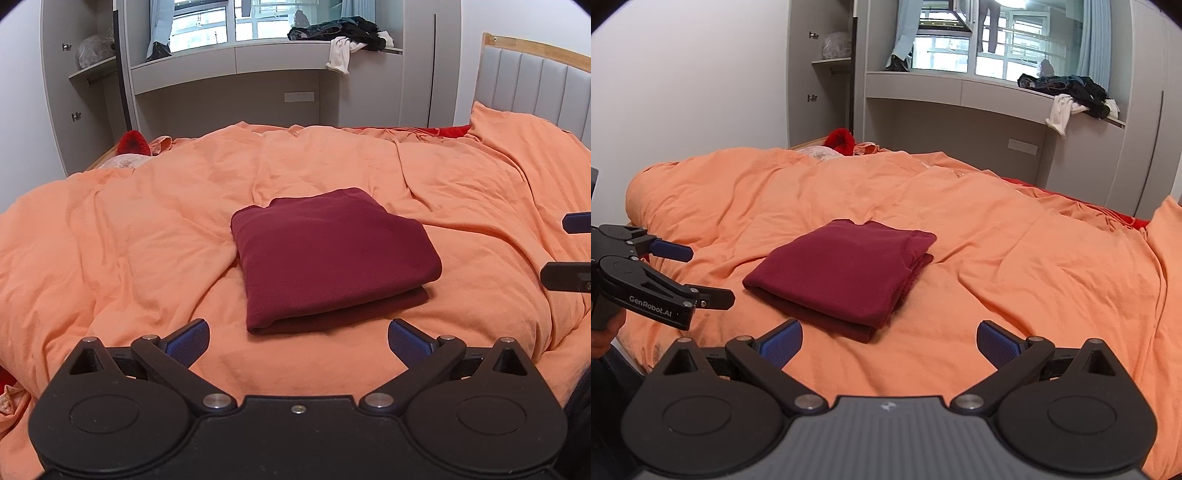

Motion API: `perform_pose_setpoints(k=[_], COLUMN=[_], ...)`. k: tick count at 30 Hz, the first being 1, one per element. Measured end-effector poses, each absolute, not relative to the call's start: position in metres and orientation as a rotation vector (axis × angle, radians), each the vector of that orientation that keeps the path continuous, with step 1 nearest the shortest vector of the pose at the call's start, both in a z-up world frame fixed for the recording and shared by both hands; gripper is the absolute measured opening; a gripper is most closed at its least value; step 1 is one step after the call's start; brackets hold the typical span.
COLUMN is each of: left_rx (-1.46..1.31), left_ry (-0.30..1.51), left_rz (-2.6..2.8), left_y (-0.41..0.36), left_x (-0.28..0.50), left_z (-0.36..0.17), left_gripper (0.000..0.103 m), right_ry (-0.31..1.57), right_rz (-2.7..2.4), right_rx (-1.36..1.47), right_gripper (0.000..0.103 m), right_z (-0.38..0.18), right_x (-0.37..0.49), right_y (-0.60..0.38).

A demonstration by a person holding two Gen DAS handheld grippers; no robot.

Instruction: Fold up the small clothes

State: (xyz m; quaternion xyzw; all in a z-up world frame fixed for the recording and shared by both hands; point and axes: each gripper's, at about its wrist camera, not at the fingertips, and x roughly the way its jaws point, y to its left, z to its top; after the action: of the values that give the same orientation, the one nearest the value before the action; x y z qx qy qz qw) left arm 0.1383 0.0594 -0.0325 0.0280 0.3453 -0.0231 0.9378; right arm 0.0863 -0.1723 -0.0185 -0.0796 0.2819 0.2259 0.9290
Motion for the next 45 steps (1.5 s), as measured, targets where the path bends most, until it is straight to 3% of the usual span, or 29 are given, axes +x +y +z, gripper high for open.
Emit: perform_pose_setpoints(k=[45], left_rx=[0.041], left_ry=[0.686], left_rz=[-0.063], left_y=[0.042], left_x=[0.128], left_z=[-0.020], left_gripper=[0.103], right_ry=[0.586], right_rz=[0.460], right_rx=[-0.139], right_gripper=[0.103], right_z=[-0.022], right_x=[0.083], right_y=[-0.190])
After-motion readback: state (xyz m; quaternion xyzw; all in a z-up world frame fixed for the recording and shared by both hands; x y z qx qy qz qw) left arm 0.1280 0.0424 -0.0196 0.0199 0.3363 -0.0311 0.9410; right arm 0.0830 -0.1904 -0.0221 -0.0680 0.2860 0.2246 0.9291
